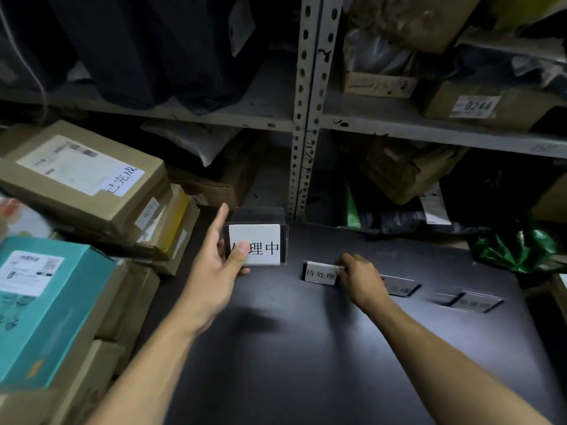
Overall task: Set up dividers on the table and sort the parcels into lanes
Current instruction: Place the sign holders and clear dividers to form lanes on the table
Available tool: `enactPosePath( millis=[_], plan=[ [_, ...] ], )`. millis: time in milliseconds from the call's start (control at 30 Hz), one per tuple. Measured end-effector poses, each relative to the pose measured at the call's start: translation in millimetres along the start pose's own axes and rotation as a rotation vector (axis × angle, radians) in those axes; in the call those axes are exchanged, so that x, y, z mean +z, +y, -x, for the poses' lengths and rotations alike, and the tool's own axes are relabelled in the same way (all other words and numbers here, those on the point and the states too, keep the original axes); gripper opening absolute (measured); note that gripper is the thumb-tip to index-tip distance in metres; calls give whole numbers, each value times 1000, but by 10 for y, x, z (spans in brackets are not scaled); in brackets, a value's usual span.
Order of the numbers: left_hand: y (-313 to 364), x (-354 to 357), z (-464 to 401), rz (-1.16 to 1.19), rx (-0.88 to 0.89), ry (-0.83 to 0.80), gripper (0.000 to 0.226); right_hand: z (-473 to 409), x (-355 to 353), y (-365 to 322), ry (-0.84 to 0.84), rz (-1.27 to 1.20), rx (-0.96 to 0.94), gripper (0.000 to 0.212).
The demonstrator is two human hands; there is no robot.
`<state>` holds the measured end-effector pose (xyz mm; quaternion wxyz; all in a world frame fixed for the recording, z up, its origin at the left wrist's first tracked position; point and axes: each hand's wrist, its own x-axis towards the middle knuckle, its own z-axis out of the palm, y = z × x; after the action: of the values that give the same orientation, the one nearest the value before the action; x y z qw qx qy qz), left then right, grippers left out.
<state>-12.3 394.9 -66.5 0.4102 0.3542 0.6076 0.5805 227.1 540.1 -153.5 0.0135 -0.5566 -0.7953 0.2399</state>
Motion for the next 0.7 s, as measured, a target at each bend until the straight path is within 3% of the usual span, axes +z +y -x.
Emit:
enactPosePath(
  millis=[200,333,433,500,600,700],
  plan=[
    [28,20,6,3,-8,-6,61,45,-30,20,-69,19,-6,18],
    [36,-7,14,-1,-46,-16,66,45,-163,-143,-68,23,-34,41],
    [31,-42,-9,17,-90,-19,87,109,-345,-550,116,-362,-121,42],
    [53,-67,-40,15,-136,-22,92,167,-437,-872,31,-672,-127,45],
    [56,-91,-94,1,-190,-32,67,234,-434,-1201,-184,-955,-115,60],
    [18,-125,-164,4,-226,-35,50,247,-323,-1366,-209,-938,-147,62]
  ],
)
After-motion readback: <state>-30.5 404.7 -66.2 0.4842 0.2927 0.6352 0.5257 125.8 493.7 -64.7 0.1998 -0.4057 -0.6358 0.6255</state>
